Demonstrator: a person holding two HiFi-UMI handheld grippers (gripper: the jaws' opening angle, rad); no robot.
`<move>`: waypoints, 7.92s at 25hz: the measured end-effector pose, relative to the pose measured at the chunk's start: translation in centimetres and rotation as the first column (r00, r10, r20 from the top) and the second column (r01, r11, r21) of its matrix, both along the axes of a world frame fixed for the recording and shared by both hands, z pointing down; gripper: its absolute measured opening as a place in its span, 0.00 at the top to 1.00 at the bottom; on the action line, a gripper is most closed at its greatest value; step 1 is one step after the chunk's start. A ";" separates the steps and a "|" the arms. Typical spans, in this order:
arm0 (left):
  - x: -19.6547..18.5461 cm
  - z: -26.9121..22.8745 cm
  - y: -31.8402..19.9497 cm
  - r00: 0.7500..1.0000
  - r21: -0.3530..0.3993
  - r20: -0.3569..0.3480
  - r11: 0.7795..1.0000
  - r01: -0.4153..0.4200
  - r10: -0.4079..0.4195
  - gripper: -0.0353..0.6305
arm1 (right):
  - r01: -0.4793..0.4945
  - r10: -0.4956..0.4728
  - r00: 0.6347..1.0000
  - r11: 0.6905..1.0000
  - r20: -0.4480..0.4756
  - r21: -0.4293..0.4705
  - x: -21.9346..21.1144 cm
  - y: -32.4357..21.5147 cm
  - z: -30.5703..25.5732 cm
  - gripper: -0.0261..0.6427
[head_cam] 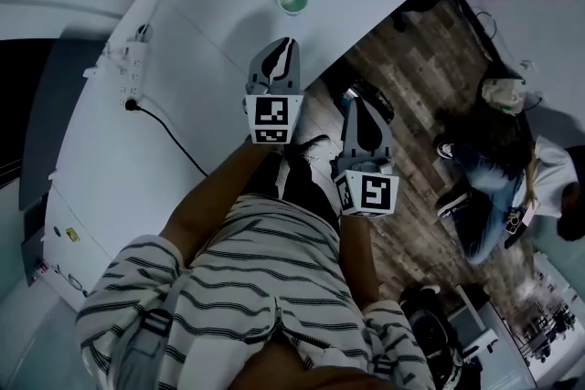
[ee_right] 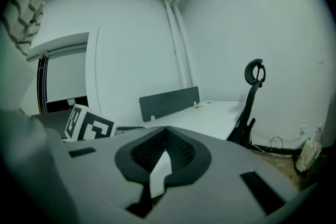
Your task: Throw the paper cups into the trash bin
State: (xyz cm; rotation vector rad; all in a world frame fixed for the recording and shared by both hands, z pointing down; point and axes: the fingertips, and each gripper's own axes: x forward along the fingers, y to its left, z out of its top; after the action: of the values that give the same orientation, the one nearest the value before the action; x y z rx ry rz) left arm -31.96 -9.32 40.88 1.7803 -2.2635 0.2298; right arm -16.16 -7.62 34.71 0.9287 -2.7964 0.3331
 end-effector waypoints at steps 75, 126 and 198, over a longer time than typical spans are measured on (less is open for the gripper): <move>-5.4 9.8 -8.8 0.998 -0.135 -0.034 0.990 0.048 -0.053 0.54 | -0.171 0.167 0.984 0.982 -0.060 -0.079 4.8 -0.4 5.4 0.94; 16.8 -8.8 -3.0 0.930 0.022 -0.006 0.930 -0.368 0.368 0.54 | -0.452 0.449 0.892 0.888 0.051 0.082 18.9 -0.4 -6.2 0.94; 37.7 -1.5 2.2 0.641 -0.106 -0.207 0.635 -0.765 0.739 0.54 | -0.688 0.689 0.725 0.722 -0.014 -0.074 31.1 4.0 0.8 0.94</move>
State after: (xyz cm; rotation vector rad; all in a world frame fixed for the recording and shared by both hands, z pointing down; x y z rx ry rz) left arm 5.71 -7.07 39.41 2.4395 -1.2037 0.4247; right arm 14.89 -3.58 35.50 1.9365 -2.2980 0.5304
